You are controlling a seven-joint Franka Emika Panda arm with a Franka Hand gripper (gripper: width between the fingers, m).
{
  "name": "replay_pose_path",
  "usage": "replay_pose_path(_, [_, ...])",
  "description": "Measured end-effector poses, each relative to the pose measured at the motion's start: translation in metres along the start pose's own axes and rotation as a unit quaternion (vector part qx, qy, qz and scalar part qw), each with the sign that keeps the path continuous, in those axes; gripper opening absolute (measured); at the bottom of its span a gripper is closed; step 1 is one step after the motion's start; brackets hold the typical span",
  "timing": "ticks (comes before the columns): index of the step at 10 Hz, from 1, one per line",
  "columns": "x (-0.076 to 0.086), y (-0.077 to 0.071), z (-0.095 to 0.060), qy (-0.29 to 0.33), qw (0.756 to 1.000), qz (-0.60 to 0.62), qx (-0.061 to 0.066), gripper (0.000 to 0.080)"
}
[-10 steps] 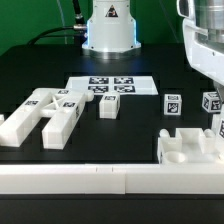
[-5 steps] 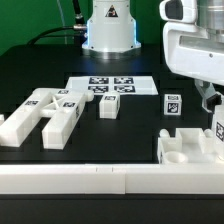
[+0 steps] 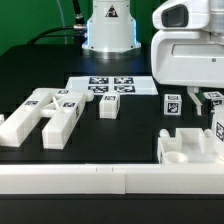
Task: Assemble chair
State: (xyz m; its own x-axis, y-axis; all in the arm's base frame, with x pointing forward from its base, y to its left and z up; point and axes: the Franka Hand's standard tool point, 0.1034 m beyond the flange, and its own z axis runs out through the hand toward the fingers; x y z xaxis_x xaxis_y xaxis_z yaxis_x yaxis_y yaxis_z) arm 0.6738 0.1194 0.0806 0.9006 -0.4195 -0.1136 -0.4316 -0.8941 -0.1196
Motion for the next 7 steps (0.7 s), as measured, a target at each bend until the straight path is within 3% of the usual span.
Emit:
replay_pose_path(4, [0.0015,0.0008,-0.0004,0.005,0.983,-0.186,-0.007,0.0648])
replay_pose_path(7, [0.0091,0.0035,-0.0075,0.006,0.951,-0.31,-0.011,0.0648])
